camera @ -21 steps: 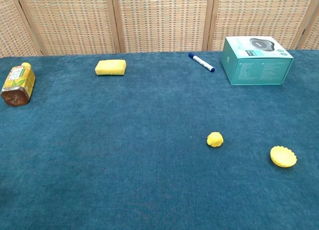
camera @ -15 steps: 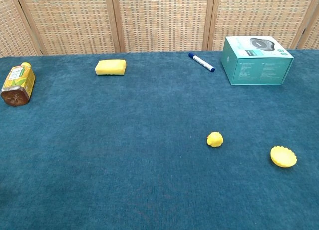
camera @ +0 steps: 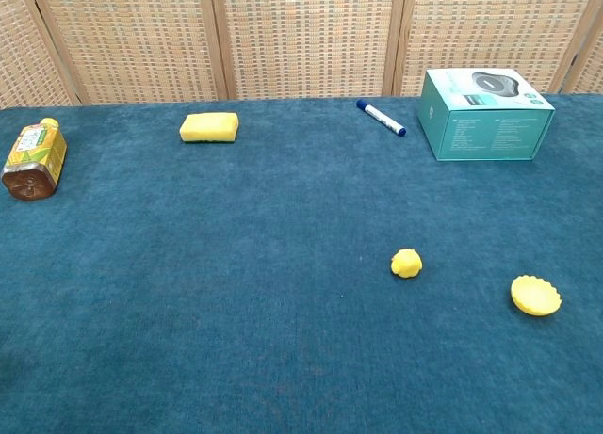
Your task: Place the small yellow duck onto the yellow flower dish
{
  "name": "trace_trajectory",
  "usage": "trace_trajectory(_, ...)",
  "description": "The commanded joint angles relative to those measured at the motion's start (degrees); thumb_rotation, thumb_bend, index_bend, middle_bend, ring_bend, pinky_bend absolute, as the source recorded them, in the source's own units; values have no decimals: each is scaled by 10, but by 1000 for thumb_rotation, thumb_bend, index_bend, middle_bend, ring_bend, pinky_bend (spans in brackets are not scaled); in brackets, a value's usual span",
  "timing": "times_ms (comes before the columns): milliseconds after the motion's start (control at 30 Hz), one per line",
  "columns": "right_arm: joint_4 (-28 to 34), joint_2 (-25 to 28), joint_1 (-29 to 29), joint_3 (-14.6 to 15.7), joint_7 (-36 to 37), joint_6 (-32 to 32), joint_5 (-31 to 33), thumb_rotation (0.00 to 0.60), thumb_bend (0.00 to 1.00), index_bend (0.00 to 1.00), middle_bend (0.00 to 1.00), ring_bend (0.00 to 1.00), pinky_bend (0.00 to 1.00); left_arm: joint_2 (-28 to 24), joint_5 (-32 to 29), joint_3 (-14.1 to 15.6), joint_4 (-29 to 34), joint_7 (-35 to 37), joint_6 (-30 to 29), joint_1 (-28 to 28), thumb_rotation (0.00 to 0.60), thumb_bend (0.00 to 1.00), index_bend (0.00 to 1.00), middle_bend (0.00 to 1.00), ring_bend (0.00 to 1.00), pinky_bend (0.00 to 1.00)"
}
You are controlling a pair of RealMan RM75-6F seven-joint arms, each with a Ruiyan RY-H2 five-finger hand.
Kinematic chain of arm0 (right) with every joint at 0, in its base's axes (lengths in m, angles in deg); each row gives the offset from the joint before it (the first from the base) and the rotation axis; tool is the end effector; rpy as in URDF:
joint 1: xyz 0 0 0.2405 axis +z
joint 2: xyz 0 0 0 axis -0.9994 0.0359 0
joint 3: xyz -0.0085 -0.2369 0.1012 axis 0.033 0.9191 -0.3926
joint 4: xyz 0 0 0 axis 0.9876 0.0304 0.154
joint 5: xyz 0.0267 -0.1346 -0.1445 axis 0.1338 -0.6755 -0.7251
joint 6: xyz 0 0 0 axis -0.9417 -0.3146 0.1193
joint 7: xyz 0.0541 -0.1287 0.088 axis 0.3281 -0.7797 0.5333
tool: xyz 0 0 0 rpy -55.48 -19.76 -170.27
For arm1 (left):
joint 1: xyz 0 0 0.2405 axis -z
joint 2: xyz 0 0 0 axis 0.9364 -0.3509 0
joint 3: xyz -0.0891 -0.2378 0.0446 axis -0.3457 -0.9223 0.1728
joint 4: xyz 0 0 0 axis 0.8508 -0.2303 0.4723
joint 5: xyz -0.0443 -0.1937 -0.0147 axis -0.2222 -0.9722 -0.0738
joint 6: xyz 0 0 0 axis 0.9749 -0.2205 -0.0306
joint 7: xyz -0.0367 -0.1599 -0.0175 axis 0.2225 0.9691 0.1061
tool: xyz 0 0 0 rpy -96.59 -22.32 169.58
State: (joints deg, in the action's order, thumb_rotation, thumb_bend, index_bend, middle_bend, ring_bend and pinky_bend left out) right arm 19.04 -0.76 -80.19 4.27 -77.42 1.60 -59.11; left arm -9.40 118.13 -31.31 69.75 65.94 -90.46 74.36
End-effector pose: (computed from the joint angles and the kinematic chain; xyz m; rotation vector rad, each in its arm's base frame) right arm -0.3124 -0.2260 0.1545 1.3779 -0.9016 0.8726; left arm -0.3106 0.2013 0.1492 -1.3963 -0.8021 -0.9166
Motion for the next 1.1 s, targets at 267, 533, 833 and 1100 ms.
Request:
trace_trajectory(267, -1, 0, 0, 2, 0, -1, -2, 600, 0, 18, 0, 0, 0, -1, 0, 0, 1, 0, 0, 0, 600, 82, 0, 0, 0, 0)
trace_trajectory(533, 0, -5, 1, 1, 18, 6, -14, 600, 0, 123, 0, 0, 0, -2, 0, 0, 3, -1, 0, -1, 600, 85, 0, 0, 0, 0)
trace_trajectory(833, 42, -20, 40, -18, -2, -13, -37, 600, 0, 261, 0, 0, 44, -3, -5, -4, 4, 1, -4, -1, 600, 82, 0, 0, 0, 0)
trace_trajectory(1100, 105, -65, 117, -57, -103, -109, 27, 600, 0, 287, 0, 0, 44, -3, -5, -3, 2, 4, -1, -1, 600, 85, 0, 0, 0, 0)
